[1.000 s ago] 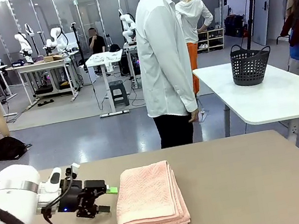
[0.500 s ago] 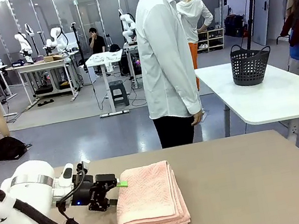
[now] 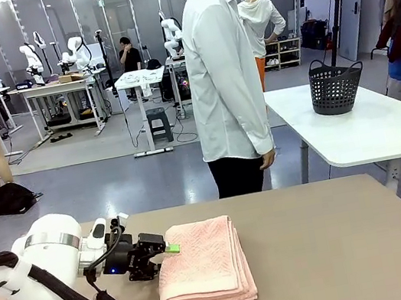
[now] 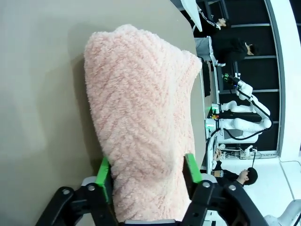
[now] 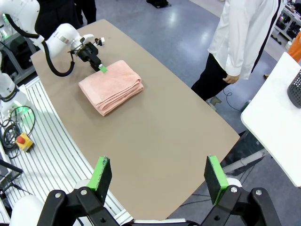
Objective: Fold the towel.
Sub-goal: Pick up the 100 cm Hotel Towel and place it on the left side of the table.
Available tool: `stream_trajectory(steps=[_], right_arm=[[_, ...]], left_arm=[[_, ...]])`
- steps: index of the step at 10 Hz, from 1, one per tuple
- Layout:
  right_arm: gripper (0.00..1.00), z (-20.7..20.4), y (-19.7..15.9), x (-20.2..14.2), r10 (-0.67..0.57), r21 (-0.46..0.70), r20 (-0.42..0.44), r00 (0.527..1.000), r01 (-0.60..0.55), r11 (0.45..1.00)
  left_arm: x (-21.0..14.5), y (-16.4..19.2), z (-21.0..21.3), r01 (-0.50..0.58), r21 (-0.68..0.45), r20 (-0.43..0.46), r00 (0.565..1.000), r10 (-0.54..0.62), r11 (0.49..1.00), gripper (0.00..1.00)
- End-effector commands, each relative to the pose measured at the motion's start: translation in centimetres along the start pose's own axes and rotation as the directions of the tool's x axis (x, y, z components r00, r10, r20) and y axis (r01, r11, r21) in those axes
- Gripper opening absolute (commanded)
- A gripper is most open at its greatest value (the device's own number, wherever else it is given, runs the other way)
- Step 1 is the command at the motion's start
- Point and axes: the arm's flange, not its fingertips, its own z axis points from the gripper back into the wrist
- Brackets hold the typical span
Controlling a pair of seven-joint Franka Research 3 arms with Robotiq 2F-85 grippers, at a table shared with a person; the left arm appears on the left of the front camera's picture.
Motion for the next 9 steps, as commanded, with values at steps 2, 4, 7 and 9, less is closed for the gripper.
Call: stream_trajectory(steps=[2,4,7,9], right_arm=[[1.0,0.08,-0.04,0.0,-0.004,0.002,-0.001,1.0,0.004,1.0],[1.0,0.08,-0.04,0.0,-0.004,0.002,-0.001,1.0,0.004,1.0],[1.0,0.08,-0.04,0.0,-0.004,0.002,-0.001,1.0,0.004,1.0],[1.0,0.08,-0.04,0.0,-0.004,0.002,-0.001,1.0,0.004,1.0]], left_arm=[[-0.01,0.54,-1.68,-0.042,-0.013,0.004,0.999,0.042,0.999,0.0],[-0.17,0.52,-1.7,-0.039,-0.008,-0.003,0.999,0.039,0.999,0.02],[-0.31,0.3,-1.63,-0.028,-0.004,-0.007,1.0,0.028,1.0,0.0],[-0.34,-0.39,-1.29,-0.016,-0.015,-0.008,1.0,0.015,1.0,0.0]])
